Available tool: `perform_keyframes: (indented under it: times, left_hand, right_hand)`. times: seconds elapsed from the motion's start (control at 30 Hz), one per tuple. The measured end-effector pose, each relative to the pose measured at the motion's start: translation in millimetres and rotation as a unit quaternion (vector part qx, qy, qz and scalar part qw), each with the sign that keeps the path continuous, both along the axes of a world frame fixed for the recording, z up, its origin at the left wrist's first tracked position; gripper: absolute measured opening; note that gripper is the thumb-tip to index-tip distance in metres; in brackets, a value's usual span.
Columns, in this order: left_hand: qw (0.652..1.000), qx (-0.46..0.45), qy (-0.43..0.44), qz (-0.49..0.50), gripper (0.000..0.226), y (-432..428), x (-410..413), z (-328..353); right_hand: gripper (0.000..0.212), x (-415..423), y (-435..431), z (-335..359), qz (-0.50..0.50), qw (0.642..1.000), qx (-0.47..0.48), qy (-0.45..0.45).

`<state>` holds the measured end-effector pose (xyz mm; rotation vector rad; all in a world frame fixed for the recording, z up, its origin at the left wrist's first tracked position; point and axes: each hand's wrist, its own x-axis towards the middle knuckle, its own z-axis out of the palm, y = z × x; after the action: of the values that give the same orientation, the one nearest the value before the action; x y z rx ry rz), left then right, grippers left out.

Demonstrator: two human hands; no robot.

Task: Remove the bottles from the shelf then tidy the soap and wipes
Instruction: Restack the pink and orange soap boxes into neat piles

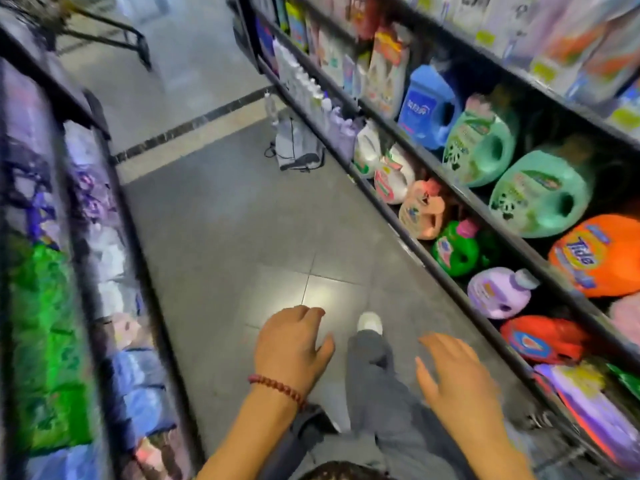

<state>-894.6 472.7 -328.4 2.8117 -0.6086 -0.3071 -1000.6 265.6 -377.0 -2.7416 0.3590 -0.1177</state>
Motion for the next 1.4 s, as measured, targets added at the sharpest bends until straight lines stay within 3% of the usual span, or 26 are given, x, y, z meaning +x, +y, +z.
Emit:
perform_keyframes:
  times: [0.13,0.27,0.43,0.6,0.67,0.73,0.8,0.87,0.93,1.1,1.23,1.3,1.4]
  left_hand:
    - [1.0,0.0,-0.003,-0.009,0.023,-47.9,104.1,-6.6]
    - [1.0,-0.001,0.0,0.022,0.03,-71.9,182.9,4.1]
    - [0.996,-0.017,-0.018,0.088,0.032,-59.4,269.6,-6.5]
    - [0.993,0.022,0.018,0.111,0.023,-43.4,348.9,-9.7]
    - [0.997,0.018,0.003,0.072,0.023,-33.7,439.5,-26.6]
    - [0.998,0.045,0.015,0.045,0.028,-40.4,475.7,-21.8]
    - [0.998,0.043,-0.043,-0.032,0.034,-41.7,533.0,-19.8]
    - [0.992,0.03,-0.078,-0.099,0.037,-52.7,596.8,-2.3]
    - [0.982,0.008,-0.104,-0.158,0.038,-72.6,644.9,13.6]
    - [0.953,-0.047,-0.111,-0.279,0.026,-134.9,718.2,41.1]
    - [0.917,-0.142,-0.144,-0.344,0.036,-191.9,755.1,73.7]
    - [0.889,-0.21,-0.179,-0.365,0.04,-223.3,773.2,105.9]
    - [0.834,-0.33,-0.22,-0.384,0.041,-265.6,790.7,170.5]
  right_hand:
    - [0.023,97.8,-45.3,-1.7,-0.023,1.0,-0.007,0.0]
    - [0.024,197.7,-74.2,16.9,-0.005,1.0,-0.018,-0.023]
    - [0.018,328.1,-86.6,33.5,0.045,0.996,-0.042,-0.066]
    - [0.015,418.9,-83.9,38.1,0.039,0.997,-0.042,-0.043]
    - [0.014,497.4,-82.7,22.1,0.003,0.997,-0.058,-0.054]
    - [0.014,519.7,-81.6,24.0,-0.015,0.998,-0.052,-0.045]
    - [0.029,554.0,-74.6,20.7,-0.048,0.996,-0.051,-0.058]
    - [0.022,586.5,-62.9,30.6,-0.112,0.989,-0.073,-0.057]
    - [0.011,608.9,-54.6,36.9,-0.169,0.982,-0.078,-0.044]
    - [0.027,628.6,-58.5,31.8,-0.235,0.963,-0.092,-0.099]
    - [0.029,651.4,-90.1,63.9,-0.277,0.952,-0.071,-0.112]
    - [0.031,667.6,-113.3,104.0,-0.299,0.936,-0.083,-0.167]
    - [0.032,684.7,-148.1,179.7,-0.302,0.894,-0.172,-0.285]
